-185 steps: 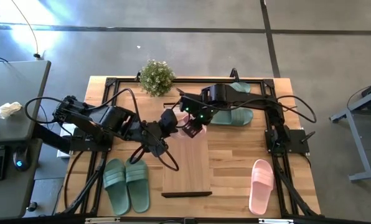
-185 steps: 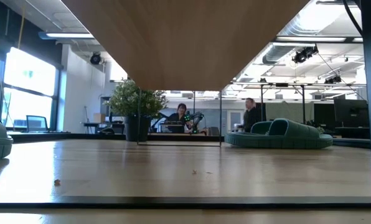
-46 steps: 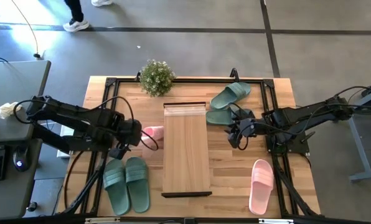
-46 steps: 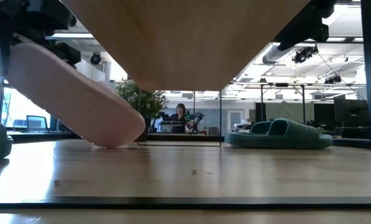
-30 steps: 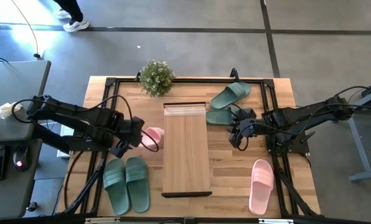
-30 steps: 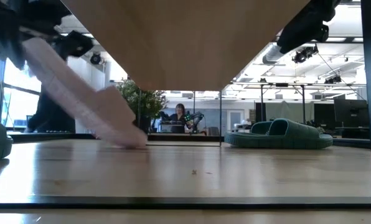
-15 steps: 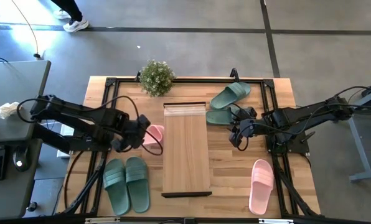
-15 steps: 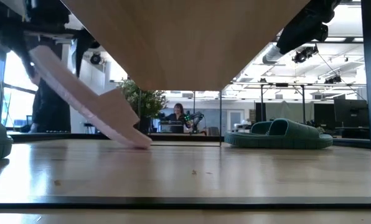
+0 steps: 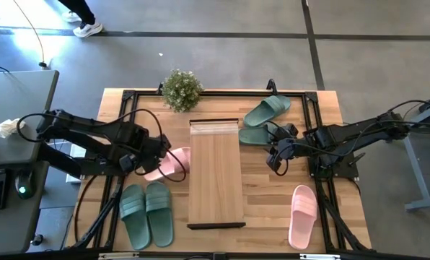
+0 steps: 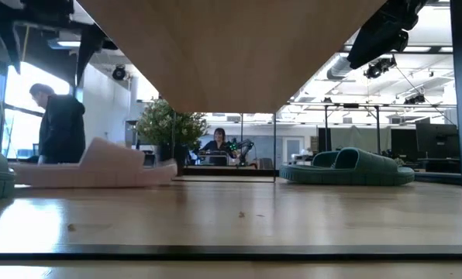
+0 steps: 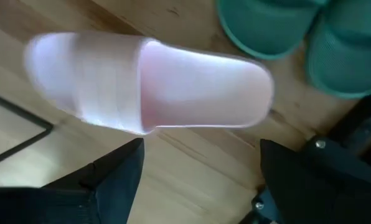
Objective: Pick and place slides into the shelf
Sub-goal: Put the left pink slide under the shelf
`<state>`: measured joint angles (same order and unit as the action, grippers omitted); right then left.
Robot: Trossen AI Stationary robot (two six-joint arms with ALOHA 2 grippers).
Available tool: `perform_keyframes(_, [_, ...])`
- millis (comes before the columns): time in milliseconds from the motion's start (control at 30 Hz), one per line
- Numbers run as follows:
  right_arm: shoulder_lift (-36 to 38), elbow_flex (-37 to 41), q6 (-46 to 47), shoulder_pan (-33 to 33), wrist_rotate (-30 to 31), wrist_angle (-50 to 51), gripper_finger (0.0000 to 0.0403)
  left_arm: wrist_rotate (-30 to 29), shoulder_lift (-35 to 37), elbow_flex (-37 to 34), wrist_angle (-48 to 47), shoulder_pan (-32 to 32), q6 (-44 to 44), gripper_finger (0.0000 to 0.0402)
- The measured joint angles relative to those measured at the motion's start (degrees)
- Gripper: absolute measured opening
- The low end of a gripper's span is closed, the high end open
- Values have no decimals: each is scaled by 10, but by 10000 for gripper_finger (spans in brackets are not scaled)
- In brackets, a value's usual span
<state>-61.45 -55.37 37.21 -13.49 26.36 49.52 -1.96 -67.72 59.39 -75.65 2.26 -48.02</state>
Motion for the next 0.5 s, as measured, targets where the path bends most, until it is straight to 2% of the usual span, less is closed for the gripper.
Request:
perform_keyframes(67, [0,0,0,0,-1,0,129,-2,-1,19,-9,0,75,299])
perform_keyframes(167, [0,0,1,0,-9,2,129,-3,0,52,-33,0,273,299])
perform_keyframes(300, [0,0,-4,0,-5,10,129,52,1,86,-70,0,529,298])
perform_keyframes(400, [0,0,-16,0,-4,26,129,86,1,79,-71,5,662,297])
perform_keyframes(500, [0,0,-17,0,-10,48,129,63,1,43,-51,26,733,279])
